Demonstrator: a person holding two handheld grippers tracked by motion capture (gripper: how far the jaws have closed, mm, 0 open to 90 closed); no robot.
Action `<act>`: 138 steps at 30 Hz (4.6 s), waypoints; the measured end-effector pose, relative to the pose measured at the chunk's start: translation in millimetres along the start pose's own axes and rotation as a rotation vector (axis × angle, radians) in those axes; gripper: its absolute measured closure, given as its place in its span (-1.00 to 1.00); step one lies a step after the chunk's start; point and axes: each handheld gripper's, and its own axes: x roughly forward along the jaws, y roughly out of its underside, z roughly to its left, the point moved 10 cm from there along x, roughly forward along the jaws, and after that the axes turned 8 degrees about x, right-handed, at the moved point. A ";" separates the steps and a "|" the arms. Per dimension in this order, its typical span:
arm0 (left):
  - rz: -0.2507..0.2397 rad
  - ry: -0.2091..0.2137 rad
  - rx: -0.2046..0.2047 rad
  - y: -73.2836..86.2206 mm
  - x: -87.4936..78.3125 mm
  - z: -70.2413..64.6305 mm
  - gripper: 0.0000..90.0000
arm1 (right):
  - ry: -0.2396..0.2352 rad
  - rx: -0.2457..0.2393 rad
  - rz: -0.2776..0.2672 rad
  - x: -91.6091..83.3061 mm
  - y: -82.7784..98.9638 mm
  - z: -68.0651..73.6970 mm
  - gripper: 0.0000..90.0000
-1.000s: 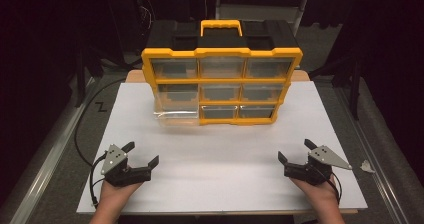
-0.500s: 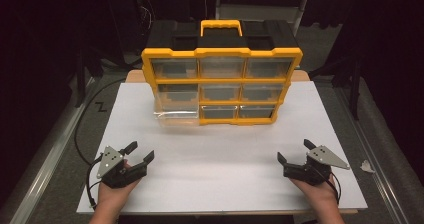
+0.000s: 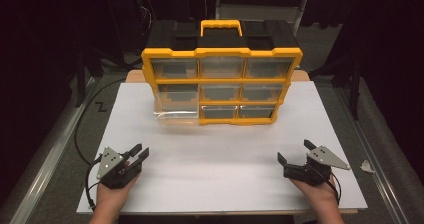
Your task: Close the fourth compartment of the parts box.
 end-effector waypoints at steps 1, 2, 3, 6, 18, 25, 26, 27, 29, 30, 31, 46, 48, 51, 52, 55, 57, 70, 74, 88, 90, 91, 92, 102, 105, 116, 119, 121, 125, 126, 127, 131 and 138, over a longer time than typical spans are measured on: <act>0.001 0.002 0.001 0.2 -0.1 -0.2 0.54 | -0.001 0.000 -0.001 -0.1 -0.1 0.2 -0.98; 0.002 0.003 0.000 0.3 -0.1 -0.3 0.58 | -0.002 -0.002 -0.002 -0.1 -0.2 0.3 -0.98; 0.003 0.003 0.000 0.5 0.0 -0.4 0.61 | -0.002 -0.002 -0.002 -0.2 -0.3 0.2 -0.98; 0.011 0.020 -0.004 1.2 0.4 -1.7 0.74 | -0.002 0.002 0.002 0.1 0.4 0.0 -0.98; 0.018 0.020 0.006 1.3 1.6 -2.5 0.98 | -0.001 -0.007 0.004 0.9 0.6 0.3 -0.98; 0.012 0.025 -0.012 0.0 1.4 -2.6 0.99 | 0.000 -0.007 0.002 0.5 0.4 0.1 -0.98; 0.012 0.024 -0.017 -0.1 1.4 -2.4 0.99 | 0.002 -0.007 0.002 0.3 0.3 0.1 -0.98; 0.011 0.022 -0.022 -0.2 1.5 -2.2 0.99 | 0.001 -0.009 0.002 0.4 0.5 0.0 -0.98; 0.014 0.013 -0.035 0.1 1.5 -1.0 0.99 | 0.003 -0.010 0.004 0.9 0.9 -0.2 -0.98; 0.014 0.013 -0.035 0.1 1.5 -1.0 0.99 | 0.003 -0.010 0.004 0.9 0.9 -0.2 -0.98; 0.012 0.006 -0.041 -0.1 1.4 -0.5 0.99 | 0.002 -0.011 0.004 1.1 1.0 -0.1 -0.98; -0.025 0.028 -0.066 -10.5 2.6 -15.9 0.99 | 0.005 -0.014 0.010 2.3 2.5 -0.7 -0.98; -0.030 0.040 -0.050 -12.7 4.1 -21.9 0.99 | 0.002 -0.016 0.007 2.1 2.1 -0.4 -0.98; -0.025 0.064 -0.050 -13.8 7.8 -29.7 0.99 | 0.002 -0.020 0.006 1.6 1.8 -0.5 -0.98; -0.024 0.067 -0.055 -14.3 9.1 -31.5 0.99 | 0.002 -0.020 0.006 1.6 1.8 -0.5 -0.98; -0.028 0.065 -0.053 -18.7 11.6 -36.5 0.99 | 0.000 -0.020 0.005 1.7 2.1 -0.8 -0.98; -0.032 0.066 -0.052 -22.4 13.5 -40.2 0.99 | -0.001 -0.017 0.005 1.6 2.1 -1.3 -0.98; -0.075 0.029 -0.037 -50.6 26.5 -56.7 0.99 | 0.001 -0.018 0.002 -0.5 0.9 -2.9 -0.98; -0.081 0.020 -0.034 -58.4 30.2 -59.3 0.99 | 0.000 -0.019 0.001 -0.5 1.0 -2.6 -0.98; -0.074 -0.004 -0.033 -78.3 38.0 -59.9 0.99 | -0.002 -0.024 0.000 -2.1 0.9 -1.8 -0.98; -0.077 -0.005 -0.039 -79.6 39.2 -59.2 0.99 | -0.003 -0.027 0.000 -2.6 0.9 -1.5 -0.98; -0.078 -0.008 -0.044 -80.0 39.9 -58.6 1.00 | -0.003 -0.028 -0.001 -2.7 0.8 -1.5 -0.98; -0.077 -0.011 -0.047 -80.5 40.8 -57.9 1.00 | -0.004 -0.029 -0.001 -2.7 0.7 -1.7 -0.98; -0.099 -0.035 -0.045 -91.4 44.6 -54.3 1.00 | -0.006 -0.027 0.006 -2.1 2.6 -2.9 -0.99; -0.101 -0.036 -0.040 -95.7 45.2 -54.6 1.00 | -0.005 -0.028 0.006 -2.0 2.6 -3.1 -0.98; -0.112 -0.047 -0.019 -105.5 51.5 -59.7 1.00 | -0.005 -0.024 0.004 -2.4 2.5 -4.1 -0.99; -0.112 -0.051 -0.014 -107.3 52.9 -60.3 1.00 | -0.005 -0.023 0.002 -2.7 2.3 -4.7 -0.99; -0.104 -0.057 -0.014 -107.7 54.0 -59.3 1.00 | -0.005 -0.023 0.003 -2.6 2.4 -4.8 -0.99; -0.107 -0.070 -0.005 -111.7 54.5 -59.0 1.00 | -0.008 -0.022 0.006 -2.1 2.5 -3.6 -0.98; -0.107 -0.068 -0.005 -111.6 54.5 -59.0 1.00 | -0.010 -0.026 0.003 -2.2 1.9 -3.3 -0.98; -0.107 -0.071 -0.007 -111.5 54.5 -58.4 1.00 | -0.010 -0.027 0.002 -2.3 1.9 -3.2 -0.98; -0.123 -0.074 -0.013 -116.0 52.7 -57.5 1.00 | -0.008 -0.022 0.005 -2.1 2.7 -4.0 -0.98; -0.125 -0.076 -0.012 -119.5 53.0 -57.5 1.00 | -0.007 -0.022 0.004 -2.5 2.1 -4.0 -0.98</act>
